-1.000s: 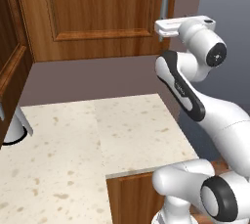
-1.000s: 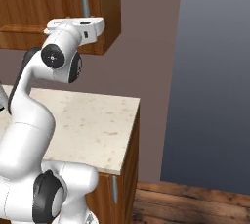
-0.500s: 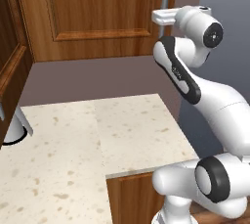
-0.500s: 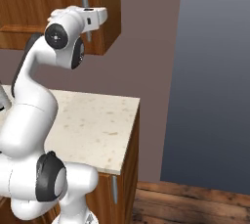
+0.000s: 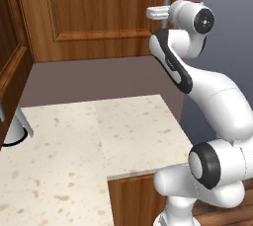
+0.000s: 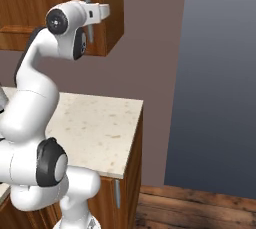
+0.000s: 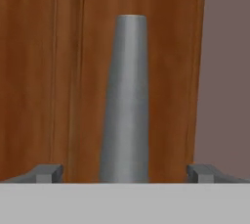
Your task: The dining table condiment station is running low on condiment bottle. Refill the condiment station by opening the cabinet and taking the condiment bottle from the cabinet and placing it on the dining table.
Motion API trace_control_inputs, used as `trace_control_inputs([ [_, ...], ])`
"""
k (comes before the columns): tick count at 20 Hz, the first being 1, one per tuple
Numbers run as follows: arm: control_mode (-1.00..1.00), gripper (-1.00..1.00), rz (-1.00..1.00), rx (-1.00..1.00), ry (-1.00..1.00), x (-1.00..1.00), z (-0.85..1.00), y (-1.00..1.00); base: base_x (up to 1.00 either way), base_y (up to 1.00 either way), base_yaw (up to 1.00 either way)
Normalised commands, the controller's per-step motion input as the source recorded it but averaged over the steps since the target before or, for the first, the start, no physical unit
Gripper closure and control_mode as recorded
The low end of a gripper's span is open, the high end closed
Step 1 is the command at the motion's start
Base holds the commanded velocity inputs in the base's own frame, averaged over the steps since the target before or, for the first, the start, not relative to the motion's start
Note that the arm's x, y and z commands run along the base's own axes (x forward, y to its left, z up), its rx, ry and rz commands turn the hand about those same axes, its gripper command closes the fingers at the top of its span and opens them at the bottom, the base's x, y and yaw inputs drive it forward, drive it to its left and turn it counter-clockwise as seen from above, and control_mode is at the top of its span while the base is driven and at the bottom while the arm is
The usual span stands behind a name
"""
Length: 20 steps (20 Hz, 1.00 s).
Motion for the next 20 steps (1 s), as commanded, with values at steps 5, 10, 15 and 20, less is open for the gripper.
trace_control_inputs([
  [5,-1.0,-1.0,-0.05,0.0,0.11,0.35,0.0,0.2,0.0,0.0,0.0],
  [10,-1.0,1.0,-0.05,0.0,0.12,0.26,0.0,0.15,0.0,0.0,0.0],
  [15,-1.0,1.0,-0.04,0.0,0.07,0.28,0.0,0.12,0.0,0.0,0.0],
  [20,-1.0,1.0,0.0,0.01,0.01,0.35,0.0,-0.12,0.0,0.0,0.0],
])
